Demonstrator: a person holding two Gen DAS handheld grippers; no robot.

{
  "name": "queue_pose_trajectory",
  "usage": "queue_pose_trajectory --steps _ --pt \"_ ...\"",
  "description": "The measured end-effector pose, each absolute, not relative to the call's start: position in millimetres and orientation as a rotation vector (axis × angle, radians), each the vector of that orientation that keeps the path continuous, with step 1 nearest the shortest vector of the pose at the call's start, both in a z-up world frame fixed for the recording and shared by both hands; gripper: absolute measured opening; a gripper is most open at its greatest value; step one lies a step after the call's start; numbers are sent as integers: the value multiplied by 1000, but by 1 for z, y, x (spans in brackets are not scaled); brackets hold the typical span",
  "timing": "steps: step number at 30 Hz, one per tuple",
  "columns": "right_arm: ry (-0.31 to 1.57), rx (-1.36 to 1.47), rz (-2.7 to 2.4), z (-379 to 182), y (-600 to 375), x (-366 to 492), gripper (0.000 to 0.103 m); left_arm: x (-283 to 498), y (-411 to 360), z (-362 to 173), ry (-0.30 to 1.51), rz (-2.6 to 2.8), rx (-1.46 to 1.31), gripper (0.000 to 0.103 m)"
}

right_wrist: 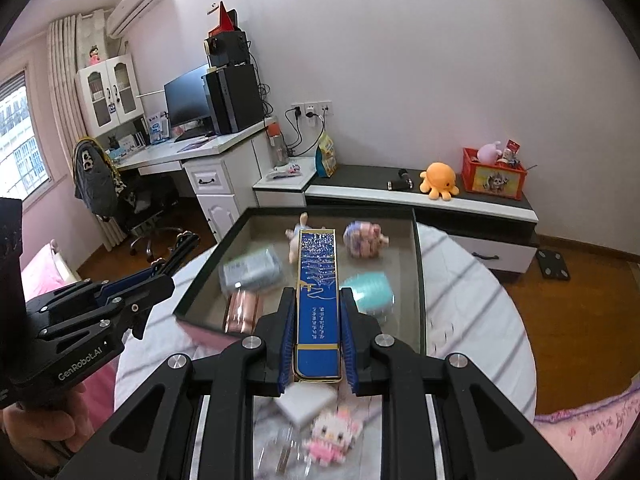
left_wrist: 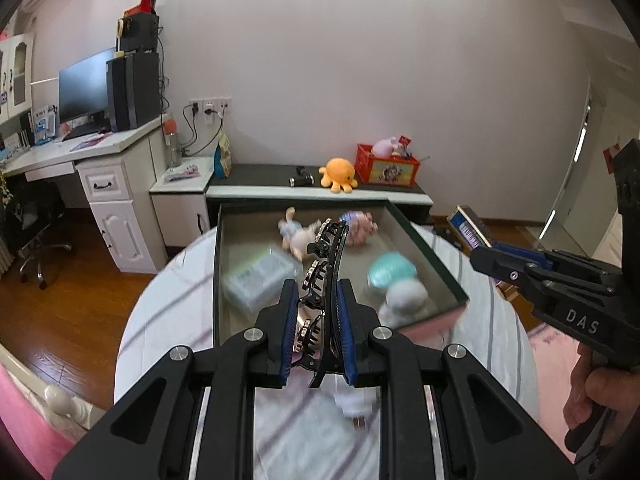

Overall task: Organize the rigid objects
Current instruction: 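Carry both items over the pink box and open both tools to drop them, then withdraw both tools from the box toward the dryer and block cat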

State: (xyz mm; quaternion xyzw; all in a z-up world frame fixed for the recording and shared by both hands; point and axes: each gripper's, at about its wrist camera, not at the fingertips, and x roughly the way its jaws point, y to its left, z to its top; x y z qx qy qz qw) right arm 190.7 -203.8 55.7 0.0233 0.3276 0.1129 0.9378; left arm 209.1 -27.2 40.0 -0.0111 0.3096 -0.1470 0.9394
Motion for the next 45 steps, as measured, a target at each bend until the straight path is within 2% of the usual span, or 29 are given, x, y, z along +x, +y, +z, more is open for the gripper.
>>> queue_pose_trajectory --steps 5,11,22,23,24,25,26,27,29,31,33,34,45 --pt "697 69 242 50 -203 234 21 254 -34 36 642 -283 -41 19" --pt "786 110 262 16 -203 292 21 305 -46 5 715 -279 -46 19" --pt "900 158 264 -26 -201 339 22 353 -56 -48 845 -305 -56 21" --pt "906 168 261 -29 -203 339 22 353 -55 -50 849 -303 -55 29" --pt "911 172 260 -31 -204 339 23 351 -55 -51 847 -300 -54 46" --pt "917 180 263 -32 -205 339 30 348 -54 -50 836 -287 -50 59" --pt "919 185 266 -32 -207 339 43 344 -54 -49 825 -278 -49 82" --pt "918 191 269 -32 -207 338 50 338 -52 -45 801 -266 -50 94" --pt "905 205 275 -29 -209 332 81 330 -49 -39 775 -265 -58 97" --pt "884 232 275 -25 -212 324 86 322 -45 -33 770 -256 -62 102" --pt "872 245 262 -21 -212 321 90 311 -40 -27 748 -227 -58 103" --pt "866 245 251 -19 -212 318 102 308 -37 -24 741 -218 -58 103" --pt "675 164 109 37 -211 235 103 227 -11 17 627 -123 -66 103"
